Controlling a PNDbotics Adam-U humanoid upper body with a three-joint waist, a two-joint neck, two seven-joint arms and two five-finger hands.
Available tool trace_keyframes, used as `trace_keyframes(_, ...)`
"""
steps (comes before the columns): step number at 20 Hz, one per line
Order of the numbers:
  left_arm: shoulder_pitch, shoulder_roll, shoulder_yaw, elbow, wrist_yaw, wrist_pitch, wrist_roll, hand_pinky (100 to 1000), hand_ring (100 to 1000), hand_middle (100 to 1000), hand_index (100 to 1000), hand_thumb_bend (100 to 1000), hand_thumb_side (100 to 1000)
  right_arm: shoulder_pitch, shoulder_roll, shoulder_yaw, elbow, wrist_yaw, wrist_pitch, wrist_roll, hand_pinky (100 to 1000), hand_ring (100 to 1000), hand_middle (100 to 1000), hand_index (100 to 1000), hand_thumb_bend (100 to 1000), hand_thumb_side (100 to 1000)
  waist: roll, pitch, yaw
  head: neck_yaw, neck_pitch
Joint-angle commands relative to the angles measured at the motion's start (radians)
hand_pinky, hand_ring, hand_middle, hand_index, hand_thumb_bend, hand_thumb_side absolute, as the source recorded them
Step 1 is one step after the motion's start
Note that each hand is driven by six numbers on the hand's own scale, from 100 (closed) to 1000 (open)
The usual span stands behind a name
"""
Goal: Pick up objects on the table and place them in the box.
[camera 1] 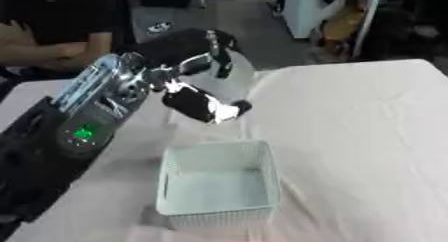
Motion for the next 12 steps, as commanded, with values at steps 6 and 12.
trace_keyframes(6,0.057,0.004,-0.018,0.042,-0.107,-0.049,0.005,106,203,360,196,100,100,-0.017,-0.022,-0.007,-0.015,-0.001,-0.001,0.000,891,917,904,939,100,644,-0.002,-0.008,-0.002,-0.006,-0.013)
trace_keyframes(12,0.102,-0.007,-0.005,0.068,-0.151,-0.076,0.040,561,689,675,232,100,100,-0.016,-0.021,-0.006,-0.015,-0.001,-0.002,0.000,890,917,904,939,100,644,-0.004,-0.007,-0.001,-0.004,-0.015)
